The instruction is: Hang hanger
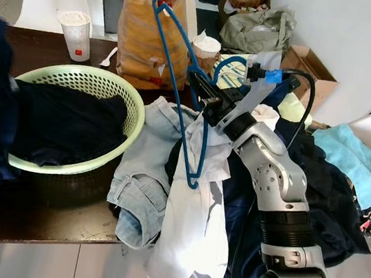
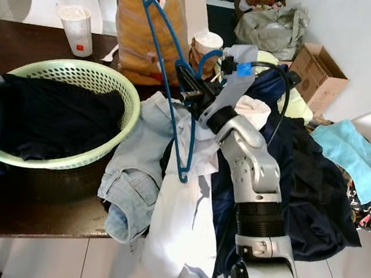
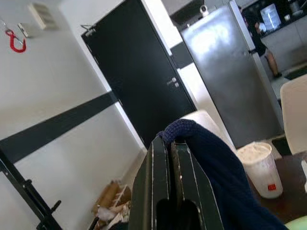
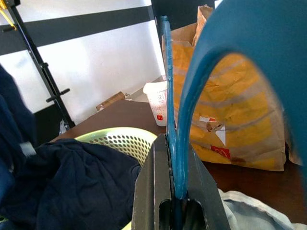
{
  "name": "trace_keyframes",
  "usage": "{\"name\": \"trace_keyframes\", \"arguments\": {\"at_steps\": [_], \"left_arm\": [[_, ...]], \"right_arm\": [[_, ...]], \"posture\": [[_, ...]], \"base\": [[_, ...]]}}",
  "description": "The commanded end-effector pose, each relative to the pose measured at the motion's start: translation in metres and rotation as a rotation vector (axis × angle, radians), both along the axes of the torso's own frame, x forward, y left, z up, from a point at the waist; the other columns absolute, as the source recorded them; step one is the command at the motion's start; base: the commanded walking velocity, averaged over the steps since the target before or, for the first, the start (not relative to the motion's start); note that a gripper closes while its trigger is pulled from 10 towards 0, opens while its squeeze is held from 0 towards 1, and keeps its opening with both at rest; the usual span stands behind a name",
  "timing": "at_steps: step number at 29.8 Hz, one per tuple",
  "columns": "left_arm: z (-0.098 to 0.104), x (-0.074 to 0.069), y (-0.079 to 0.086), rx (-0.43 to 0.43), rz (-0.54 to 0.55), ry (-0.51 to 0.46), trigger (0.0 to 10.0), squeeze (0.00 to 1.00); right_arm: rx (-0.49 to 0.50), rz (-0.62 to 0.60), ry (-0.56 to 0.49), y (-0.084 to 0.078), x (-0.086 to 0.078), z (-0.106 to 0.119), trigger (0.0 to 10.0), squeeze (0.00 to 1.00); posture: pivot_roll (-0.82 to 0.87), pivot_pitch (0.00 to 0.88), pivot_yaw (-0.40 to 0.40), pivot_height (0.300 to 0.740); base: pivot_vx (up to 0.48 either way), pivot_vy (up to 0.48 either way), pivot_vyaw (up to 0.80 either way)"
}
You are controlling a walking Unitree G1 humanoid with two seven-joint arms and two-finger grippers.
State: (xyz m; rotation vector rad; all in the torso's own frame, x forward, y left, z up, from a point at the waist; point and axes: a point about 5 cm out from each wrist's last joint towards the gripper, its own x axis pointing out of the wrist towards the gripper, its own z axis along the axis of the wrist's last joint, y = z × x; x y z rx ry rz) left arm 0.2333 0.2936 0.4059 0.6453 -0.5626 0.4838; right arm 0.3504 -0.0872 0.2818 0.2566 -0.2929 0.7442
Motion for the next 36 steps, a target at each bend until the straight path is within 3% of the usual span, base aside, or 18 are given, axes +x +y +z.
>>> {"name": "trace_keyframes", "arguments": {"at_steps": [1,2,4,6,9,13,14,16,18,21,22,24,25,27,28,29,30,36], "left_arm": [[0.003,-0.004,0.004,0.01,0.031,-0.033,0.0,0.0],[0.001,-0.01,0.022,0.002,0.109,-0.031,0.0,0.0],[0.001,-0.01,0.022,0.002,0.109,-0.031,0.0,0.0],[-0.01,-0.03,0.064,-0.038,0.29,0.001,0.0,0.0],[-0.024,-0.05,0.09,-0.065,0.412,0.036,0.0,0.0],[-0.028,-0.057,0.097,-0.074,0.445,0.042,0.0,0.0],[-0.036,-0.079,0.117,-0.139,0.538,0.032,0.0,0.0],[-0.036,-0.079,0.117,-0.139,0.538,0.032,0.0,0.0],[-0.075,-0.124,0.155,-0.305,0.73,0.078,0.0,0.0],[-0.075,-0.124,0.155,-0.305,0.73,0.078,0.0,0.0],[-0.095,-0.14,0.165,-0.362,0.792,0.112,2.5,0.0],[-0.095,-0.14,0.165,-0.362,0.792,0.112,2.5,0.0],[-0.124,-0.143,0.17,-0.437,0.796,0.175,4.2,0.0],[-0.147,-0.141,0.17,-0.489,0.787,0.228,4.9,0.0],[-0.165,-0.136,0.168,-0.532,0.763,0.274,7.2,0.0],[-0.165,-0.136,0.168,-0.532,0.763,0.274,7.2,0.0],[-0.178,-0.131,0.166,-0.564,0.736,0.305,10.0,0.0],[-0.193,-0.12,0.162,-0.586,0.702,0.342,10.0,0.0]], "right_arm": [[-0.01,-0.022,0.002,-0.005,0.001,-0.002,10.0,0.0],[-0.014,-0.026,0.003,-0.006,0.001,-0.002,10.0,0.0],[-0.014,-0.026,0.003,-0.006,0.001,-0.002,10.0,0.0],[-0.023,-0.029,0.006,-0.007,0.0,-0.003,10.0,0.0],[-0.028,-0.024,0.007,-0.007,-0.001,-0.004,10.0,0.0],[-0.03,-0.022,0.008,-0.006,-0.001,-0.004,10.0,0.0],[-0.036,-0.019,0.009,-0.006,-0.001,-0.004,10.0,0.0],[-0.036,-0.019,0.009,-0.006,-0.001,-0.004,10.0,0.0],[-0.051,-0.008,0.013,-0.005,-0.001,-0.006,10.0,0.0],[-0.051,-0.008,0.013,-0.005,-0.001,-0.006,10.0,0.0],[-0.058,-0.002,0.014,-0.004,-0.001,-0.006,10.0,0.0],[-0.058,-0.002,0.014,-0.004,-0.001,-0.006,10.0,0.0],[-0.067,0.007,0.013,-0.002,-0.001,-0.007,10.0,0.0],[-0.072,0.012,0.012,-0.001,-0.001,-0.007,10.0,0.0],[-0.077,0.013,0.011,-0.001,-0.001,-0.007,10.0,0.0],[-0.077,0.013,0.011,-0.001,-0.001,-0.007,10.0,0.0],[-0.081,0.011,0.011,-0.002,-0.002,-0.007,10.0,0.0],[-0.091,0.002,0.013,-0.006,-0.003,-0.008,10.0,0.0]], "posture": [[0.1,0.156,-0.068,0.74],[0.1,0.158,-0.069,0.74],[0.1,0.158,-0.069,0.74],[0.1,0.159,-0.079,0.74],[0.09,0.162,-0.083,0.74],[0.09,0.162,-0.083,0.74],[0.09,0.166,-0.088,0.74],[0.09,0.166,-0.088,0.74],[0.1,0.167,-0.101,0.74],[0.1,0.167,-0.101,0.74],[0.1,0.167,-0.101,0.74],[0.1,0.167,-0.101,0.74],[0.09,0.163,-0.107,0.74],[0.08,0.161,-0.105,0.74],[0.08,0.161,-0.102,0.74],[0.08,0.161,-0.102,0.74],[0.07,0.161,-0.1,0.74],[0.06,0.163,-0.096,0.74]], "base": [[0.0,0.0,0.0],[0.0,0.0,0.0],[0.0,0.0,0.0],[0.0,0.0,0.0],[0.0,0.0,0.0],[0.0,0.0,0.0],[0.0,0.0,0.0],[0.0,0.0,0.0],[0.0,0.0,0.0],[0.0,0.0,0.0],[0.0,0.0,0.0],[0.0,0.0,0.0],[0.0,0.0,0.0],[0.0,0.0,0.0],[0.0,0.0,0.0],[0.0,0.0,0.0],[0.0,0.0,0.0],[0.0,0.0,0.0]]}}
